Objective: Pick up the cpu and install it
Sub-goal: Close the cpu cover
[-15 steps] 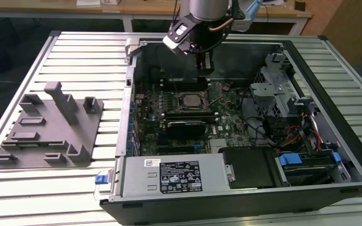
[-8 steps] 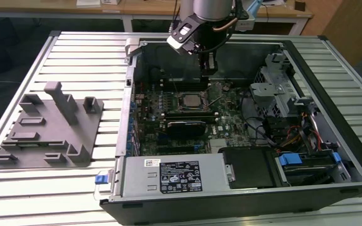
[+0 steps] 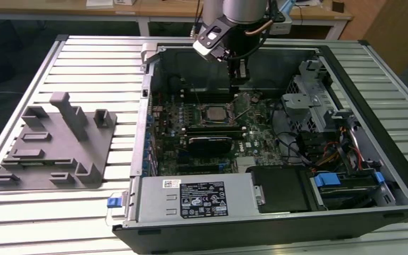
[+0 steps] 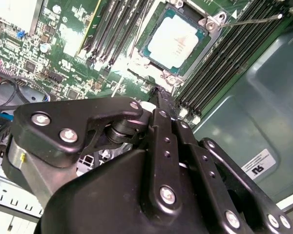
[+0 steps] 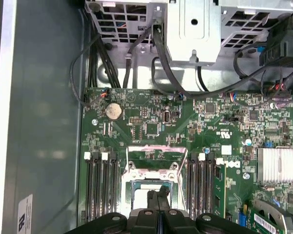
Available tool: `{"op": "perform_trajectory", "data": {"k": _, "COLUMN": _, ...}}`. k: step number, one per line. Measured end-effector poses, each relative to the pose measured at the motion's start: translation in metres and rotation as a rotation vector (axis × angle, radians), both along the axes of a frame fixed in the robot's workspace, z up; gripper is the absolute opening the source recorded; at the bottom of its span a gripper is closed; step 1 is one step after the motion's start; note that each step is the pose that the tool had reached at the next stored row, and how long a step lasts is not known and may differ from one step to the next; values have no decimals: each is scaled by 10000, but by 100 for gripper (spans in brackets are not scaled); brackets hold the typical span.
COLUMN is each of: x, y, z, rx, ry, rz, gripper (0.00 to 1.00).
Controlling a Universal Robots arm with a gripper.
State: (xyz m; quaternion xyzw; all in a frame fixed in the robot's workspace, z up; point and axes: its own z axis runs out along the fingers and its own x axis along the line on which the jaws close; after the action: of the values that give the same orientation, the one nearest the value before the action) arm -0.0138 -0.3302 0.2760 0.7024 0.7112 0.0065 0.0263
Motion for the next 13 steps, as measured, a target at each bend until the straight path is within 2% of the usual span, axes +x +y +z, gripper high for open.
{"op": "perform_trajectory", "data": {"k": 13, "x": 166, "y": 0, "z": 0, "rx": -1, "ry": 0, "rz": 1, "gripper": 11}}
